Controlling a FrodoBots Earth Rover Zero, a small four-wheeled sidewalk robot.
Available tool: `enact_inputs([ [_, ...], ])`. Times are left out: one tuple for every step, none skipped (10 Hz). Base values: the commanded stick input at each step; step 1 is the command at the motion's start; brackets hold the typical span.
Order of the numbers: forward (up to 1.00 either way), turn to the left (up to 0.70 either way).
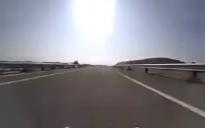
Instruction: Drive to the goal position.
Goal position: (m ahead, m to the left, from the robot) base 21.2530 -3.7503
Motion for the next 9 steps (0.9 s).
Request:
enact_inputs([
  [1.0, 0.0],
  [1.0, 0.0],
  [1.0, 0.0],
  [1.0, 0.0],
  [1.0, 0.0],
  [1.0, 0.0],
  [1.0, 0.0],
  [1.0, 0.0],
  [1.0, 0.0],
])
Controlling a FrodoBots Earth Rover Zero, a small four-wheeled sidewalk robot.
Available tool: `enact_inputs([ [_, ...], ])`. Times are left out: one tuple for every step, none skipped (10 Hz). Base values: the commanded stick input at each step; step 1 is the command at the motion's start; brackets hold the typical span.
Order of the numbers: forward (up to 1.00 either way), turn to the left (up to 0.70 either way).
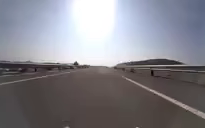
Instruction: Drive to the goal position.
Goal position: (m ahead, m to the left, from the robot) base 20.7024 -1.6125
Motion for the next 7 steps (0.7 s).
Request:
enact_inputs([
  [1.0, 0.0],
  [1.0, 0.0],
  [1.0, 0.0],
  [1.0, 0.0],
  [1.0, 0.0],
  [1.0, 0.0],
  [1.0, 0.0],
])
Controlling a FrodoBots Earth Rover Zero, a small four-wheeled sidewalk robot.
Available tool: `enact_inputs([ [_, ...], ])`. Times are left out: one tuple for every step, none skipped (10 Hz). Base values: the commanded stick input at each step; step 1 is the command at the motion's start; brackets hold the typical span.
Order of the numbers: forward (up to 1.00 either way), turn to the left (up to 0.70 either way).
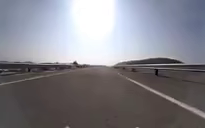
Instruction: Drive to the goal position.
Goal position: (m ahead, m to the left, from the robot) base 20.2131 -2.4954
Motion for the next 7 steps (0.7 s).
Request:
enact_inputs([
  [1.0, 0.0],
  [1.0, 0.0],
  [1.0, 0.0],
  [1.0, 0.0],
  [1.0, 0.0],
  [1.0, 0.0],
  [1.0, 0.0],
])
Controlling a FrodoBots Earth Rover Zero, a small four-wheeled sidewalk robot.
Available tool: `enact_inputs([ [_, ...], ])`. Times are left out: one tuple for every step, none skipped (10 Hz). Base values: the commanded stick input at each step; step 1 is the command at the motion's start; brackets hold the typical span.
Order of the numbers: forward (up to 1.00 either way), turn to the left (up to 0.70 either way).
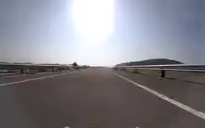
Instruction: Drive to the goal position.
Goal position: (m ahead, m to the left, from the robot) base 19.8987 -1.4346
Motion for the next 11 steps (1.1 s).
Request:
enact_inputs([
  [1.0, 0.0],
  [1.0, 0.0],
  [1.0, 0.0],
  [1.0, 0.0],
  [1.0, 0.0],
  [1.0, 0.0],
  [1.0, 0.0],
  [1.0, 0.0],
  [1.0, 0.0],
  [1.0, 0.0],
  [1.0, 0.0],
])
